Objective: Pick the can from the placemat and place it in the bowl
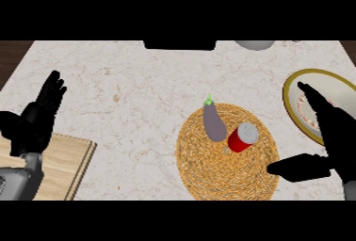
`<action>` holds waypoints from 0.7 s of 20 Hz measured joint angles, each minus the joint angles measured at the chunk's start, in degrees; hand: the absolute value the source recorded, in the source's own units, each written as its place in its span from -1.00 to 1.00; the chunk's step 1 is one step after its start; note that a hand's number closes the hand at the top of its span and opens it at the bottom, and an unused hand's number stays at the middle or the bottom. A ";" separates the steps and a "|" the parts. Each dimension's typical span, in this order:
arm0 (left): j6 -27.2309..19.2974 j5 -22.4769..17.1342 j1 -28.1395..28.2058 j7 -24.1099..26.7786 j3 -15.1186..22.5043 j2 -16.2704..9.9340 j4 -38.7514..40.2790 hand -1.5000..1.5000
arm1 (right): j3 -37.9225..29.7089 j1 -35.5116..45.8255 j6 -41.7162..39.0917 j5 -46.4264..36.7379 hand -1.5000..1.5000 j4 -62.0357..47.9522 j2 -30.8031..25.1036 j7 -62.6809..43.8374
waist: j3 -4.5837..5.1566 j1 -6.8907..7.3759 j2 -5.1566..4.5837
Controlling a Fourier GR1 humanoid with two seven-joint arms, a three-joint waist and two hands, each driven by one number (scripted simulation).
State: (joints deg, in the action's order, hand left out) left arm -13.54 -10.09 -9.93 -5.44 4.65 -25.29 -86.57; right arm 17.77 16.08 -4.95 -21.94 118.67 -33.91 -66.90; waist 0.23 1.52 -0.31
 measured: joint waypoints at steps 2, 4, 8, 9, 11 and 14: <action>0.15 0.10 0.09 0.18 -0.26 -0.04 0.36 0.00 | 0.00 1.88 -1.58 3.41 -1.00 -2.33 0.33 -0.29 | -0.01 -0.03 0.04; 0.51 -0.03 0.16 0.60 -0.53 0.04 0.53 0.00 | 0.76 3.65 -2.65 5.84 -1.00 -5.83 1.26 0.01 | -0.02 0.09 0.03; -0.21 0.88 0.02 0.70 -0.07 0.93 0.51 0.00 | 2.69 5.30 -5.08 10.49 -1.00 -10.84 1.68 -0.26 | -0.04 -0.11 0.11; -0.09 0.81 -0.13 0.51 -0.26 0.84 0.59 0.00 | 2.79 6.21 -5.63 11.88 -1.00 -12.21 1.89 -0.51 | -0.05 -0.09 0.11; 0.27 0.59 -0.58 -0.11 -0.68 0.54 0.74 0.00 | 3.75 7.25 -6.25 13.60 -1.00 -14.20 2.19 -1.01 | -0.06 -0.27 0.16; 0.27 0.75 -0.29 -0.55 -0.76 0.72 0.32 0.00 | 5.73 8.89 -6.84 14.40 -1.00 -16.34 2.30 -1.73 | -0.08 -0.44 0.26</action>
State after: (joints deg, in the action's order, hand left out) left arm -13.27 -9.34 -10.23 -5.99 3.90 -24.57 -86.25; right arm 23.50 24.97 -11.79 -7.54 102.33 -31.61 -68.62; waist 0.14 1.08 -0.04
